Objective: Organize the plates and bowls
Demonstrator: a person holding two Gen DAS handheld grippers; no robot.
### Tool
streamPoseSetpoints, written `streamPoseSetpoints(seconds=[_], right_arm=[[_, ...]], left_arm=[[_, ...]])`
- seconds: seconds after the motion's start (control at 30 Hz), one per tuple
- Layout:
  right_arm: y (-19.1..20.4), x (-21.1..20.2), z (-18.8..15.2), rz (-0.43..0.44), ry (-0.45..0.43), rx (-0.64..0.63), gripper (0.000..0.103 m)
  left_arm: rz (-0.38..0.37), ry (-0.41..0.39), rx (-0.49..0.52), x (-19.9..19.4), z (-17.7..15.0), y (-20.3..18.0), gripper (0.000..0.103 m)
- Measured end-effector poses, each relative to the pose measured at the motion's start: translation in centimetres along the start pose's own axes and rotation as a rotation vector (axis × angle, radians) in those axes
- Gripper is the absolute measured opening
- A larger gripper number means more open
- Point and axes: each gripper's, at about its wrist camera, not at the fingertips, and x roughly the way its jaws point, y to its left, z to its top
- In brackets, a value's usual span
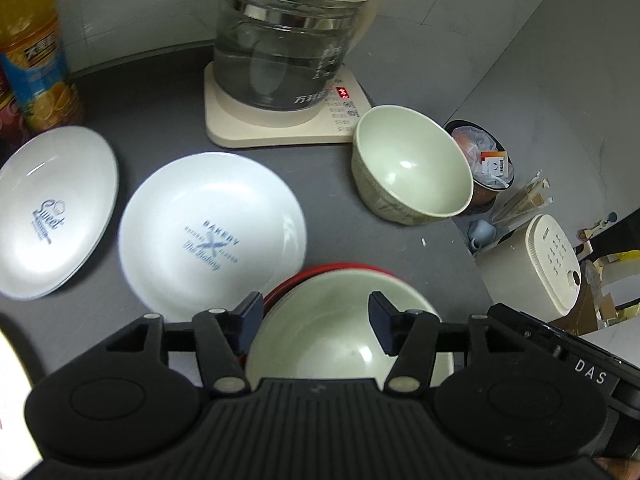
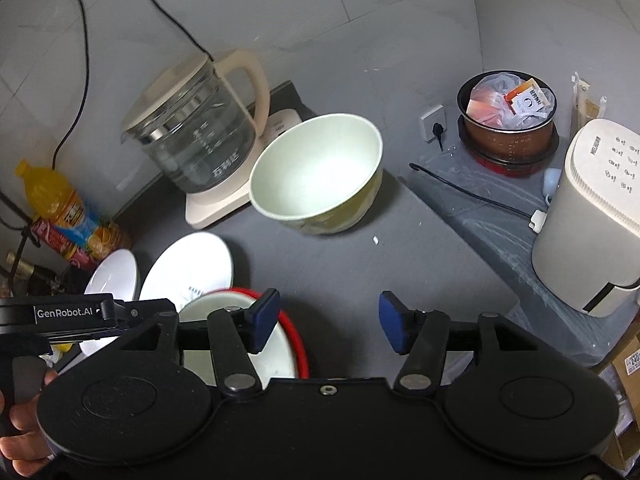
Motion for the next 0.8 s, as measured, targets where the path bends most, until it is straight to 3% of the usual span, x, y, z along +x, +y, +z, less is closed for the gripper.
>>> streamPoseSetpoints(seconds=[0.8], right_arm=[[-3.7,6.8,7.1,0.062,0.044,-0.019,0.055]], left_arm=[[0.034,-0.016,-0.071,7.2,5.4,-4.7,0.057]])
